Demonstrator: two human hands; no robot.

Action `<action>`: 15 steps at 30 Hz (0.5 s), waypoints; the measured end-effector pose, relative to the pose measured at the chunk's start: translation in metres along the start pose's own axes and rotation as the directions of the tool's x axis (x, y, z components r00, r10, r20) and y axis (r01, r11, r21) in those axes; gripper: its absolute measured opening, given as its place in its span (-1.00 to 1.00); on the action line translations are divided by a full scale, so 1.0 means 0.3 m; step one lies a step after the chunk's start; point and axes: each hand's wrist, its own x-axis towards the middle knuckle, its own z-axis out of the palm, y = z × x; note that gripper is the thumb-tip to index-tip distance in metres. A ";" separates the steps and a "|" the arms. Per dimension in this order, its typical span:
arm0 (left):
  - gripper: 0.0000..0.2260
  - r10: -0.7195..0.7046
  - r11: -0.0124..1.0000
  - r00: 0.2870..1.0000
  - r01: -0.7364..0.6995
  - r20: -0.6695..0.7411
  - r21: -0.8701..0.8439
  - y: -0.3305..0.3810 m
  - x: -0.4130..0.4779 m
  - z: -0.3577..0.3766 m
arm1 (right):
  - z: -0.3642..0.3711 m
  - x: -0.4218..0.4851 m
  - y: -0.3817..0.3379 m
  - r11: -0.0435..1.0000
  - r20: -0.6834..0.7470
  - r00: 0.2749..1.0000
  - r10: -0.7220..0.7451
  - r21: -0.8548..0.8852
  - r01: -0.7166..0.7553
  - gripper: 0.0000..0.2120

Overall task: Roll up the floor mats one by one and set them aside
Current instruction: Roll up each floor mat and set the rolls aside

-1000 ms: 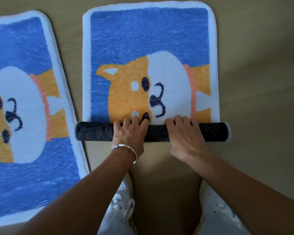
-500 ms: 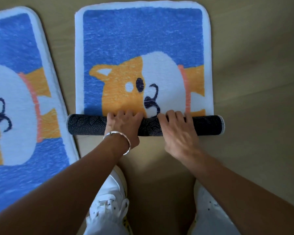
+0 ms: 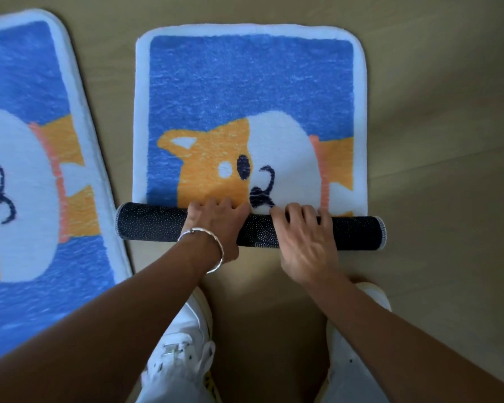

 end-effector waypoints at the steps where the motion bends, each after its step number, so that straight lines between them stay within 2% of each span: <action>1: -0.53 0.019 1.000 1.000 -0.019 0.012 -0.003 0.000 -0.009 -0.003 | 0.000 0.000 0.000 1.000 0.017 1.000 0.001 0.006 -0.001 -0.49; 3: -0.43 0.067 0.994 0.993 -0.058 -0.092 0.094 0.001 -0.042 0.023 | -0.016 0.019 0.004 0.999 0.096 0.995 -0.015 0.039 0.012 -0.47; 5: -0.29 0.065 0.984 0.974 -0.026 -0.218 0.177 0.006 -0.070 0.068 | -0.056 0.052 0.010 0.995 0.208 0.974 -0.083 0.077 0.069 -0.50; 6: -0.28 0.053 0.981 0.967 -0.005 -0.248 0.191 0.012 -0.073 0.075 | -0.067 0.071 0.017 0.990 0.251 0.962 -0.104 0.120 0.076 -0.52; 8: -0.38 0.014 0.988 0.979 0.018 -0.206 0.152 0.022 -0.062 0.058 | -0.081 0.086 0.023 0.987 0.320 0.943 -0.096 0.156 0.048 -0.54; 11: -0.54 -0.039 0.998 0.996 0.043 -0.078 0.047 0.025 -0.015 0.017 | -0.067 0.048 0.018 0.996 0.194 0.977 -0.083 0.030 0.079 -0.48; 13: -0.56 -0.055 0.998 0.998 0.055 0.015 -0.006 0.021 0.012 -0.010 | -0.035 0.019 0.017 0.999 0.089 0.995 -0.052 0.015 0.050 -0.42; 15: -0.55 -0.037 0.999 0.998 0.039 0.050 -0.026 0.023 0.009 -0.017 | -0.016 0.008 0.010 0.999 0.033 0.999 -0.030 0.026 0.029 -0.44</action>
